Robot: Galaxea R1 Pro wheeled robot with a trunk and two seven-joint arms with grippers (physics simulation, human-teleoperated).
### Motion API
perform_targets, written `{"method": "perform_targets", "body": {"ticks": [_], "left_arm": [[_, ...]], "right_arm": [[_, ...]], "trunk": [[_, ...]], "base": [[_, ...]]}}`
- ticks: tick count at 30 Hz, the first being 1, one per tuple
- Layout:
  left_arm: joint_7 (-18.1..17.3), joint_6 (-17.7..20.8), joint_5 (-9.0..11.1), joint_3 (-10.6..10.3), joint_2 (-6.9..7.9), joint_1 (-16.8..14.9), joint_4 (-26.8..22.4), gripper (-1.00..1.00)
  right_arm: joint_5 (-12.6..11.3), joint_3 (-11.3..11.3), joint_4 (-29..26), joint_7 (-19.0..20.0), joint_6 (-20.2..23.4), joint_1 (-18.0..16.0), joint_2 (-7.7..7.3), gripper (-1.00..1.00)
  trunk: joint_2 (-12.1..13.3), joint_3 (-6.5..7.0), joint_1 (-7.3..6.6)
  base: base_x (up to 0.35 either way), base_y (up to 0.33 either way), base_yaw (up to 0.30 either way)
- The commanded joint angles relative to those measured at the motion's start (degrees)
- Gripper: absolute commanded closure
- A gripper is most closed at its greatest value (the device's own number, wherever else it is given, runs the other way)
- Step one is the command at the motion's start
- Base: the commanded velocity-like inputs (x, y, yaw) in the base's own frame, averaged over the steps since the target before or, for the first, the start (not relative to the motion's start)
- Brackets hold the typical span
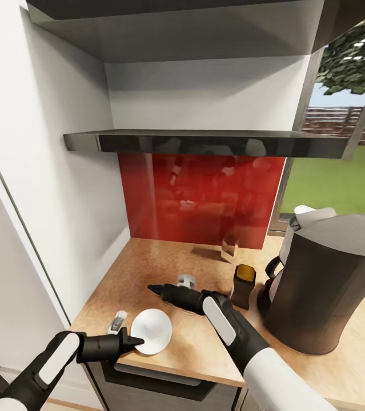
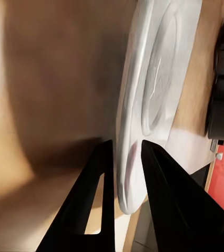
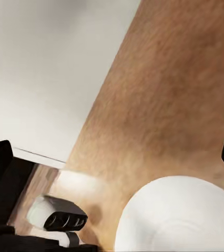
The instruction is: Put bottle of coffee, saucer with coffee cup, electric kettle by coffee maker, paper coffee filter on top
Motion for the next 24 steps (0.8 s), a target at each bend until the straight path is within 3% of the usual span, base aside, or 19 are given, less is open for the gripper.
{"method": "perform_targets", "body": {"ticks": [1, 7, 12, 15, 24], "left_arm": [[-0.42, -0.81, -4.49, -0.14, 0.13, -0.13, 1.64, 1.00], [-0.61, -0.80, -4.42, -0.14, 1.01, -0.28, 1.25, 1.00], [-0.68, -0.81, -4.40, -0.13, 2.42, -0.27, -1.28, 1.00], [-0.74, -0.75, -4.31, -0.13, 2.72, -0.23, -2.49, 1.00], [-0.78, -0.74, -3.97, -0.13, 2.77, 0.08, -6.28, 1.00]], "right_arm": [[-0.06, -0.05, -1.24, 0.02, 0.24, -0.05, 0.00, -1.00], [-0.04, -0.11, -7.59, 0.00, 0.28, -0.05, -0.40, -1.00], [-0.04, -0.05, -14.77, -0.01, 0.27, -0.05, -5.71, -1.00], [-0.06, -0.03, -17.97, -0.01, 0.26, -0.05, -7.35, -1.00], [0.08, 0.37, -22.77, 0.15, 0.24, -0.05, -8.16, -1.00]], "trunk": [[-0.10, -0.14, 0.05], [-0.10, -0.14, 0.05], [-0.10, -0.14, 0.05], [-0.10, -0.14, 0.05], [-0.10, -0.14, 0.05]], "base": [[0.000, 0.000, 0.000], [0.000, 0.000, 0.000], [0.000, 0.000, 0.000], [0.000, 0.000, 0.000], [-0.157, 0.000, 0.000]]}}
